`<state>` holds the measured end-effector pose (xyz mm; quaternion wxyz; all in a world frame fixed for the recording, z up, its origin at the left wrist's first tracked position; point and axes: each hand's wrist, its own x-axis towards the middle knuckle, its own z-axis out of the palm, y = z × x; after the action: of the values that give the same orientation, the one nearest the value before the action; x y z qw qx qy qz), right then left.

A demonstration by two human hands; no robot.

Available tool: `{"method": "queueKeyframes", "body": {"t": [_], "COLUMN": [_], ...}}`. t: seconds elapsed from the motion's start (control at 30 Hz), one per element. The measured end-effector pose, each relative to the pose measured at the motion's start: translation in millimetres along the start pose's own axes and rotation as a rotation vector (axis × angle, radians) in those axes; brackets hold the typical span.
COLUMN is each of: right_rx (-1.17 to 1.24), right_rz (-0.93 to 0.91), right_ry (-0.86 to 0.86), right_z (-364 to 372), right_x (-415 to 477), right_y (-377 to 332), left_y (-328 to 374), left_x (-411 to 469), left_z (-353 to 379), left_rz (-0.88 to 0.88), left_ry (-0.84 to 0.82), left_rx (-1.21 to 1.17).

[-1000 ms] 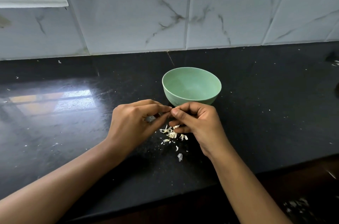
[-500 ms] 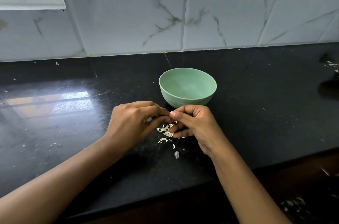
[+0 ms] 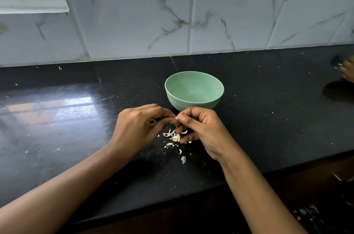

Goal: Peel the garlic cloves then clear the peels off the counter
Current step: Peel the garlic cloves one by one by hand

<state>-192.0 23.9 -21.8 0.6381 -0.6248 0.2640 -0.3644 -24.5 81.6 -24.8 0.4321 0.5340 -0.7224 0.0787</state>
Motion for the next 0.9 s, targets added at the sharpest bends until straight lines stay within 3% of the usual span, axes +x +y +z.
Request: {"method": "queueKeyframes", "body": {"t": [0.3, 0.57, 0.9], "right_rx": [-0.089, -0.467, -0.609], "right_rz": [-0.091, -0.388, -0.455], "right_ry": [-0.013, 0.1, 0.159], "right_z": [1, -1, 2], "right_x": [2, 6, 6], "right_y": [7, 20, 19], "left_y": [5, 8, 7], "left_x": [1, 1, 1], "left_z": [3, 5, 11], "left_rz": [-0.147, -0.294, -0.452], "left_ry": [0.028, 0.016, -0.049], "left_rx": [-0.159, -0.275, -0.481]}}
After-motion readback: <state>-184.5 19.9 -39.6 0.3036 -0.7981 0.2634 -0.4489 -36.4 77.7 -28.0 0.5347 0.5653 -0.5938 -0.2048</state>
